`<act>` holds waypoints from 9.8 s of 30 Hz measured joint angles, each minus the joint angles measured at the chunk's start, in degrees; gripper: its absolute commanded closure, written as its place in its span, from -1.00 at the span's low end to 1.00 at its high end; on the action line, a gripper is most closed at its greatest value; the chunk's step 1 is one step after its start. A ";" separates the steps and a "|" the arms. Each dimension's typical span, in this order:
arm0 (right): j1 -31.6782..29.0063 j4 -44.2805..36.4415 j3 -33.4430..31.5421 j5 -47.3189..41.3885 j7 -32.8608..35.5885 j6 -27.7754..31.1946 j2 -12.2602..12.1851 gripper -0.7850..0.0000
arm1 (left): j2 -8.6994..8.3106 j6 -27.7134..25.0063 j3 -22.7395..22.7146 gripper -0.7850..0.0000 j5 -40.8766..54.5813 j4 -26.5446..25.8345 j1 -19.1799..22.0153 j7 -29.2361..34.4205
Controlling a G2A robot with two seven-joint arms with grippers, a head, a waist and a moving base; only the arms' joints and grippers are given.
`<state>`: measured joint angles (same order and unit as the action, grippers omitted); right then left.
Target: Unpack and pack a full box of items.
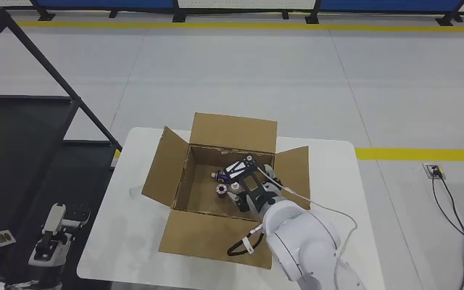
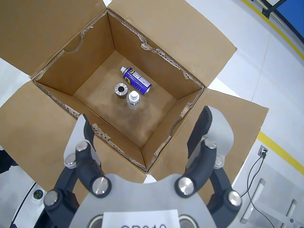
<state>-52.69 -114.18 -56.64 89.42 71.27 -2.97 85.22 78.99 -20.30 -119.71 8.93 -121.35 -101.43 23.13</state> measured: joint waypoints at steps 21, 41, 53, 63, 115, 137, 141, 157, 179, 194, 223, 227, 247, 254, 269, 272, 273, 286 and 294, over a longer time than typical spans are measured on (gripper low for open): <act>0.00 0.00 0.00 0.00 0.00 0.00 0.00 -1.00 | 0.00 0.00 0.00 -1.00 0.00 0.00 0.00 0.00; 0.00 0.00 0.00 0.00 0.00 0.00 0.00 -1.00 | 0.00 0.00 0.00 -1.00 0.00 0.00 0.00 0.00; 0.00 0.00 0.00 0.00 0.00 0.00 0.00 -1.00 | 0.00 0.00 0.00 -1.00 0.00 0.00 0.00 0.00; 0.00 0.00 0.00 0.00 0.00 0.00 0.00 -1.00 | 0.00 0.00 0.00 -1.00 0.00 0.00 0.00 0.00; -6.08 6.02 -32.29 -56.65 1.54 8.81 -5.31 -1.00 | -3.64 -0.45 22.62 -1.00 -29.32 7.97 16.02 6.98; -0.47 17.12 -24.42 -68.94 -6.32 7.24 -4.80 -1.00 | -3.91 3.14 28.61 -1.00 -29.76 11.51 19.60 7.89; 3.10 22.56 -21.57 -72.18 -10.10 5.46 -4.37 -1.00 | -4.00 4.09 30.84 -1.00 -32.57 12.23 21.16 7.61; 7.74 33.96 -14.26 -67.43 -20.93 7.11 -4.13 -1.00 | -4.19 5.84 37.62 -1.00 -34.71 19.34 26.83 7.67; 12.33 40.55 -11.00 -68.97 -22.66 3.27 -4.19 -1.00 | -5.08 6.15 38.45 -1.00 -31.92 21.90 28.68 8.82; 10.97 33.70 -14.75 -69.57 -28.95 2.28 -5.15 -1.00 | -7.50 0.18 20.31 -1.00 -16.31 8.04 16.51 14.91; 21.46 57.88 -11.87 -69.69 -55.91 -3.64 -2.48 -1.00 | -11.52 -6.88 16.51 -1.00 -5.75 15.03 7.80 42.56; 24.94 65.02 -10.24 -71.70 -54.52 -0.12 -1.59 -1.00 | -11.81 -7.29 17.32 -1.00 -3.80 13.92 7.82 41.96; 28.41 71.25 -15.89 -83.53 -41.57 16.65 -2.65 -1.00 | -12.68 -0.75 21.43 -1.00 -1.33 6.79 12.34 31.53; 26.67 65.13 -19.06 -86.55 -33.94 16.69 -4.13 -1.00 | -12.51 4.82 25.00 -1.00 -3.44 5.82 16.22 23.33; 21.28 49.47 -21.65 -86.98 -17.63 7.10 -6.92 -1.00 | -12.13 12.30 34.97 -1.00 -12.40 12.77 27.76 15.24; 20.63 47.63 -21.04 -85.27 -15.10 3.22 -7.36 -1.00 | -11.95 13.57 36.58 -1.00 -12.10 14.41 29.85 14.13; 20.56 47.25 -20.57 -84.37 -14.61 1.71 -7.45 -1.00 | -11.92 13.69 36.91 -1.00 -12.02 14.69 30.25 13.99; 21.14 46.11 -17.87 -79.66 -12.69 -5.13 -7.69 -1.00 | -11.88 13.89 37.40 -1.00 -11.67 15.15 30.71 13.48; 20.12 45.41 -16.10 -81.73 -14.43 -8.67 -7.48 -1.00 | -11.35 18.12 41.41 -1.00 -13.09 18.47 34.59 10.83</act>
<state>-32.56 -68.77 -72.75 7.69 56.84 -11.64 77.74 67.65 -2.18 -78.30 -4.15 -102.88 -66.84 33.96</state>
